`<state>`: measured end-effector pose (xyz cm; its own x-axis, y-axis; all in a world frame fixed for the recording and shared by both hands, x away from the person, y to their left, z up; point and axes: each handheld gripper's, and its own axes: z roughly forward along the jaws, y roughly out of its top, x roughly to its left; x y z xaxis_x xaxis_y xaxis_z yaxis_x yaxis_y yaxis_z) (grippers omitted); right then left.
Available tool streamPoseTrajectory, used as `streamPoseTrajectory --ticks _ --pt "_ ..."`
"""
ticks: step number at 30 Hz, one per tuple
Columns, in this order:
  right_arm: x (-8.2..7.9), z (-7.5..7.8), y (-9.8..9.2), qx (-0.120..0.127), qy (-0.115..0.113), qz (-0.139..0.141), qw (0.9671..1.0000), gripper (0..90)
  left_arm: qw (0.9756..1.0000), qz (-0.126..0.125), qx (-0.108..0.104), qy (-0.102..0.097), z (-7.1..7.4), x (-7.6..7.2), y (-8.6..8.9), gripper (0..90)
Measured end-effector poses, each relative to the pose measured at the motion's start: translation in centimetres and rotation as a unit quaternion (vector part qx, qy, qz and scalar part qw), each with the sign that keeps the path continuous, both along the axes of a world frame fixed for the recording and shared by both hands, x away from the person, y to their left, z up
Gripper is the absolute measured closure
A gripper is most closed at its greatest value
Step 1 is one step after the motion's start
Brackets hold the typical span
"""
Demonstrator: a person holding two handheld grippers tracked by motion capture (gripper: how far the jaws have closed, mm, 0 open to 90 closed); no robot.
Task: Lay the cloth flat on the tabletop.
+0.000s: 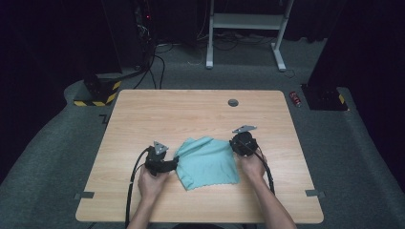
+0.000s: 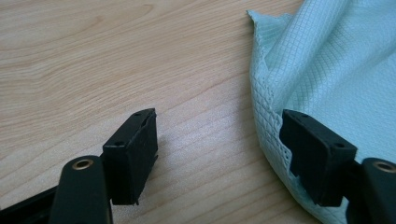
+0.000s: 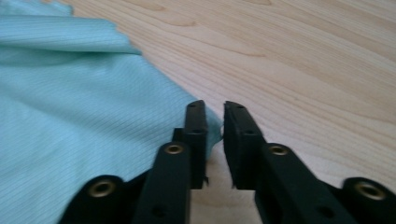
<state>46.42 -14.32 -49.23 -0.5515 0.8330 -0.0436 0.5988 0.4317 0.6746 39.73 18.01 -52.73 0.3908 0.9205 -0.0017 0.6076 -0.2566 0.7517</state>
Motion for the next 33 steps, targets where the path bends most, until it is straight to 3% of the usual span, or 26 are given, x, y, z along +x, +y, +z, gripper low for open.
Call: streamPoseTrajectory --ticks 4,7,10,14,16,19,21,25,27,29,33 --pt "-2.1 0.0 -0.2 0.007 -0.012 0.018 0.9997 67.7 1.0 -0.001 0.0 0.0 0.0 0.0 0.0 29.3" --pt "-3.5 -0.7 -0.3 0.021 -0.016 0.048 0.9985 66.0 0.9999 -0.013 -0.002 -0.003 0.0 0.4 -0.1 32.7" --pt "-4.7 -1.7 0.1 0.004 -0.021 0.063 0.9978 64.6 0.9997 -0.023 -0.002 -0.003 0.0 1.3 -0.3 34.6" --pt "-5.3 -2.6 0.2 0.005 -0.028 0.068 0.9973 63.3 0.9998 -0.02 0.005 0.007 0.3 2.0 -0.5 35.5" --pt "-5.3 -2.7 0.1 0.01 -0.028 0.068 0.9972 63.4 0.9996 -0.019 0.018 0.011 0.7 1.6 -0.8 37.2" --pt "-5.4 -3.1 -0.4 0.037 -0.03 0.067 0.9966 64.4 0.9992 -0.039 -0.007 0.011 1.6 -0.1 -1.4 38.4" --pt "-5.5 -3.1 -0.3 0.033 -0.034 0.068 0.9966 65.5 0.9979 -0.064 -0.005 0.006 2.2 -1.6 -2.2 41.0" --pt "-5.4 -3.1 -0.3 0.033 -0.034 0.069 0.9965 65.3 0.9928 -0.115 0.014 0.03 2.5 -3.3 -4.6 46.0" --pt "-5.4 -3.1 -0.3 0.033 -0.034 0.067 0.9966 64.8 0.9892 -0.134 0.037 0.045 2.3 -3.6 -5.8 47.1" --pt "-5.4 -3.1 -0.3 0.034 -0.032 0.067 0.9967 64.7 0.9876 -0.135 0.06 0.052 1.9 -3.7 -6.5 48.7" --pt "-5.4 -3.1 -0.3 0.035 -0.032 0.067 0.9967 64.7 0.989 -0.127 0.042 0.064 1.8 -3.6 -6.1 55.0"
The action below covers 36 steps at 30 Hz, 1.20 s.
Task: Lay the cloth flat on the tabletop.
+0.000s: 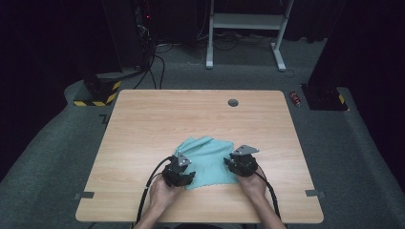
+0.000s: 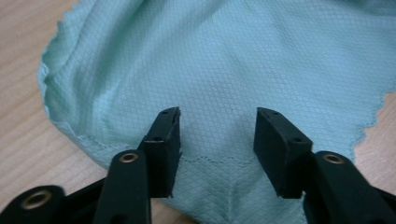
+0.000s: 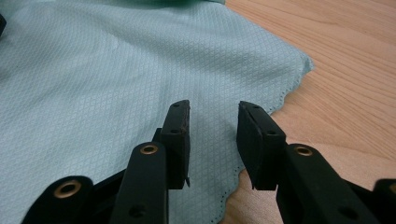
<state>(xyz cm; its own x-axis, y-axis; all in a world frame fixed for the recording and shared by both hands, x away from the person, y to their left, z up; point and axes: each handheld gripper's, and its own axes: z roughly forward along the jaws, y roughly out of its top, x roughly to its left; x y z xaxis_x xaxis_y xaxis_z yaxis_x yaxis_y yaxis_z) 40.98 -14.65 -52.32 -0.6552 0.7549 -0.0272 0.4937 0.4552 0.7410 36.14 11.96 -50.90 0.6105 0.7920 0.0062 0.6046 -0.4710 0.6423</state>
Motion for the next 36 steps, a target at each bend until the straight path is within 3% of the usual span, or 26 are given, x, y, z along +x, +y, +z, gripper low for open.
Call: streamPoseTrajectory --ticks 8,16,19,25,32,35,36 --pt "0.0 0.0 0.0 0.001 0.002 0.001 1.0 64.5 0.9998 -0.008 0.004 0.019 0.4 -1.1 1.8 78.5" --pt "0.0 0.0 0.0 0.002 0.002 0.0 1.0 64.4 0.9996 0.01 0.008 0.027 0.6 -2.4 5.0 86.3" --pt "0.0 0.0 0.0 0.002 0.002 0.001 1.0 64.3 0.9993 0.019 0.013 0.028 0.7 -2.7 6.1 85.6" --pt "0.0 0.0 0.0 0.002 0.002 0.0 1.0 64.3 0.9989 0.038 -0.014 0.024 1.1 -2.1 7.0 76.1" --pt "0.0 0.0 0.0 0.001 0.001 0.001 1.0 64.2 0.9978 0.057 -0.033 0.011 1.9 1.5 6.3 58.0" --pt "0.0 0.0 0.0 0.0 0.0 0.001 1.0 64.1 0.9954 0.071 -0.064 0.009 2.6 3.4 6.0 53.8" --pt "0.0 0.0 0.0 0.0 0.001 0.001 1.0 64.1 0.9955 0.072 -0.062 0.002 2.9 4.0 5.9 53.7"
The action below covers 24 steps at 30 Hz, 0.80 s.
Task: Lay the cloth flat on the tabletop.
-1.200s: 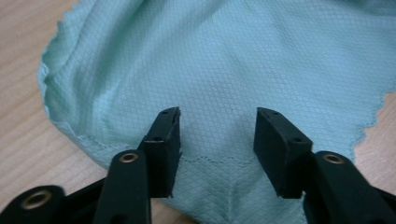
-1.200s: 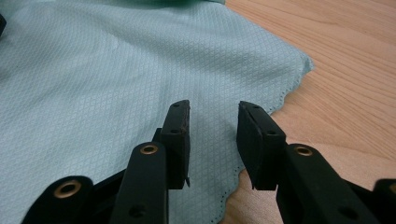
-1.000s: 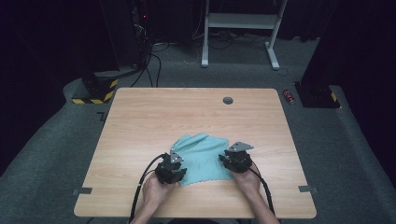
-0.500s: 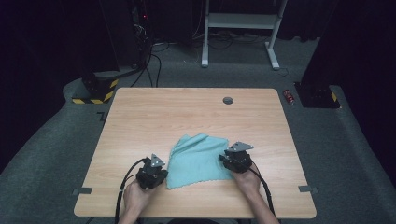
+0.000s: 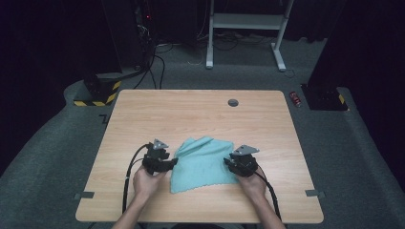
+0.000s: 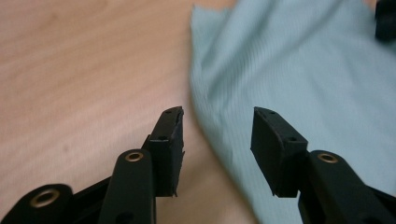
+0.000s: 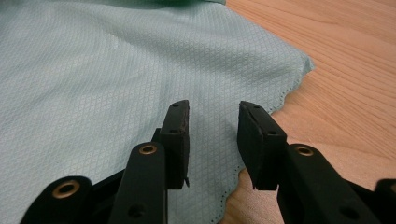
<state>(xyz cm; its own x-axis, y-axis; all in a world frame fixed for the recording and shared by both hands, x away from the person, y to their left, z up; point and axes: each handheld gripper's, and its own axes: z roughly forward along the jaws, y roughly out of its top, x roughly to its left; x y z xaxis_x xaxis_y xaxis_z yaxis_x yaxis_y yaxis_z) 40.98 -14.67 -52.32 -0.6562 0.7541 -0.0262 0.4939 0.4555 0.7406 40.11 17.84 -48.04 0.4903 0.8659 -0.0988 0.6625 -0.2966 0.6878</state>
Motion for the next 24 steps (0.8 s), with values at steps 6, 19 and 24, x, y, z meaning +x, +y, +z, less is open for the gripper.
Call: streamPoseTrajectory --ticks 6,19,24 --pt "0.0 0.0 0.0 0.001 0.001 -0.002 1.0 64.1 0.9998 0.012 0.016 -0.006 1.2 3.9 -0.9 53.7" --pt "-0.1 0.0 0.0 0.001 0.001 -0.003 1.0 64.2 0.9991 0.005 0.018 0.038 -0.4 8.7 -3.5 56.5" --pt "-0.1 0.0 0.1 0.0 0.001 -0.005 1.0 64.2 0.9978 -0.005 0.04 0.052 -1.4 9.1 -4.6 59.2"
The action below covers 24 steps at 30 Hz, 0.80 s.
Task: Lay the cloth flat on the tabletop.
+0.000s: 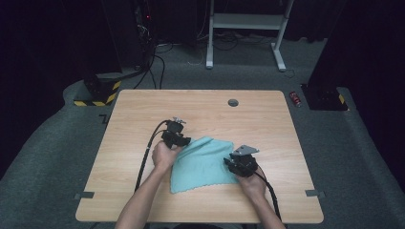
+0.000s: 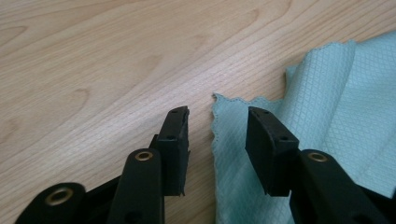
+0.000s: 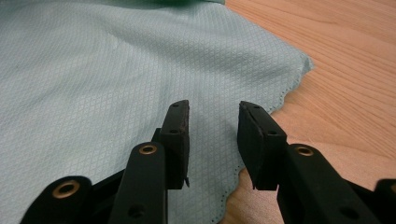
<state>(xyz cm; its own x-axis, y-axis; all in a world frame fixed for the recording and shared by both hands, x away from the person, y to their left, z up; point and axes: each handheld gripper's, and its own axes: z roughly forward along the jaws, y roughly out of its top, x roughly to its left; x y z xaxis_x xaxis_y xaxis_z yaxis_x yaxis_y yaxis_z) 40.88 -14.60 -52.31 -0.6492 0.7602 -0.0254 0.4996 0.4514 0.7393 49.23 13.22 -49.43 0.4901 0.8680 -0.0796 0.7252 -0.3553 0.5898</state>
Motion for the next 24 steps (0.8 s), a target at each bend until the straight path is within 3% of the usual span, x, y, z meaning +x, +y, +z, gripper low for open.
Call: streamPoseTrajectory --ticks 3,6,12,16,19,21,24 --pt "0.0 0.0 0.0 0.0 0.0 0.0 1.0 64.1 0.9999 -0.008 0.014 0.0 -0.1 0.1 -0.5 60.8" --pt "0.0 0.0 0.0 0.0 -0.001 0.0 1.0 64.3 0.9982 -0.031 0.05 0.008 -0.5 0.1 -1.3 63.7" --pt "0.0 0.0 0.0 0.0 -0.002 -0.001 1.0 64.3 0.9969 -0.056 0.055 0.007 -0.3 0.2 -1.7 83.2" --pt "0.0 0.0 0.0 0.0 -0.002 0.0 1.0 64.4 0.9978 -0.035 0.05 -0.026 0.6 0.2 -0.9 88.1" --pt "0.0 0.0 0.0 -0.001 -0.003 0.0 1.0 64.4 0.998 -0.01 0.033 -0.053 1.8 0.3 0.5 88.7" --pt "-0.1 0.0 0.0 -0.001 -0.002 -0.001 1.0 64.4 0.9975 0.004 0.022 -0.068 2.5 0.3 1.6 88.8" --pt "0.0 0.0 0.1 0.0 -0.002 -0.001 1.0 64.4 0.9962 0.02 0.026 -0.081 2.9 0.2 2.6 88.7"
